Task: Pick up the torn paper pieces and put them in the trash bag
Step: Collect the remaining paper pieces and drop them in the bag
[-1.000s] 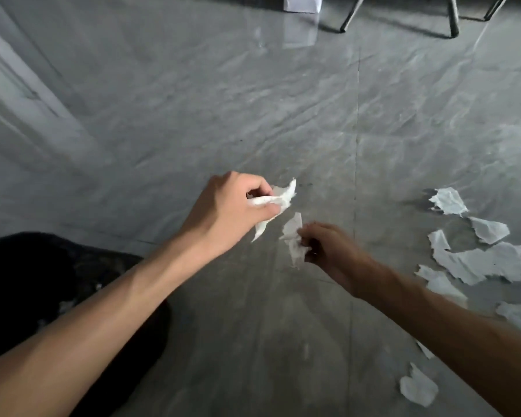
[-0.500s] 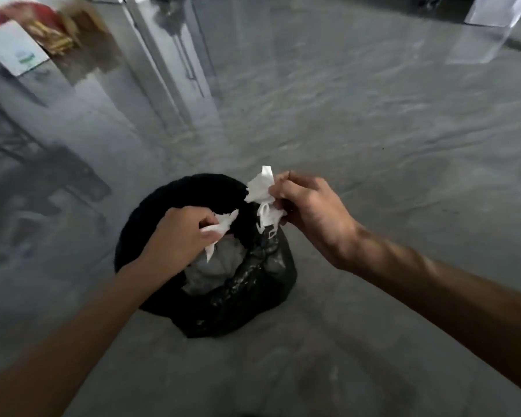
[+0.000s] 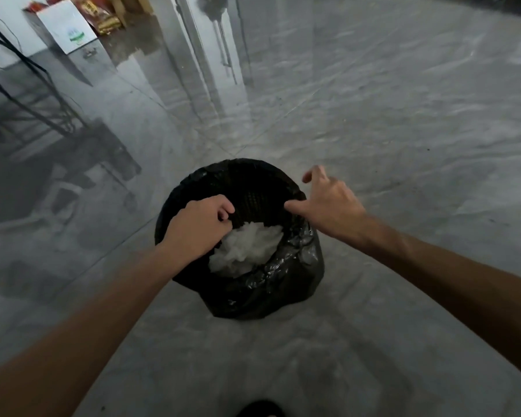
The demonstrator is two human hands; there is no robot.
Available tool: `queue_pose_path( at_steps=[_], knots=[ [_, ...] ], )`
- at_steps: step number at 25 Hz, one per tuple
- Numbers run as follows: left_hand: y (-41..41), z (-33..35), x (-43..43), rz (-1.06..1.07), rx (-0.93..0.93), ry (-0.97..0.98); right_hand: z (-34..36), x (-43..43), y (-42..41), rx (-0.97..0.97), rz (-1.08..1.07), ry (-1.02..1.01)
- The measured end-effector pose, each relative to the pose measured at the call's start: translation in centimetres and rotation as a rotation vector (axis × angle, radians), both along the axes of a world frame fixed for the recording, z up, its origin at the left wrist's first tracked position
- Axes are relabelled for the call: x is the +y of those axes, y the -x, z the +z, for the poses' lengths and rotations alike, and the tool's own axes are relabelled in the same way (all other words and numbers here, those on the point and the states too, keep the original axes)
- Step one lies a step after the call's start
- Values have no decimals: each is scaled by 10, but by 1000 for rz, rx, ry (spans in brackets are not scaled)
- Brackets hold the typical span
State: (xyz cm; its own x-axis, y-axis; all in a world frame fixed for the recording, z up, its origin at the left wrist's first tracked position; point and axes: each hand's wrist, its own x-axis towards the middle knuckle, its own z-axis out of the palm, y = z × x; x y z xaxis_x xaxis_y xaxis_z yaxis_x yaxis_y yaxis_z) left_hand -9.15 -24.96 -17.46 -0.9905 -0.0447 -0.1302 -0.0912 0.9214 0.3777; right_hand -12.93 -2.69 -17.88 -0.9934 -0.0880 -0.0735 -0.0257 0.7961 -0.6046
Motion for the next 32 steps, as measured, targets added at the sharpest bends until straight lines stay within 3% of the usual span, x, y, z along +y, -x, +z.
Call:
queue_pose_path(
  at_steps=[4,8,15,20,25,29,32],
  knots=[
    [2,8,28,-62,-14,8,-12,-2,-12,-321,34,218],
    [8,14,72,-181,4,3,-6,39,-17,-202,-103,171],
    [14,22,187,-420,-24,-53,3,194,-75,-137,-469,125],
    [0,26,278,-602,-28,-44,-4,254,-119,-134,-648,241],
    [-31,33,356,-837,-80,-104,-8,296,-163,-179,-597,560],
    [-67,37,416,-1083,-131,-137,-20,346,-245,-214,-633,370],
    [-110,22,458,-1311,-203,-12,-51,361,-327,-376,-643,201]
  ],
)
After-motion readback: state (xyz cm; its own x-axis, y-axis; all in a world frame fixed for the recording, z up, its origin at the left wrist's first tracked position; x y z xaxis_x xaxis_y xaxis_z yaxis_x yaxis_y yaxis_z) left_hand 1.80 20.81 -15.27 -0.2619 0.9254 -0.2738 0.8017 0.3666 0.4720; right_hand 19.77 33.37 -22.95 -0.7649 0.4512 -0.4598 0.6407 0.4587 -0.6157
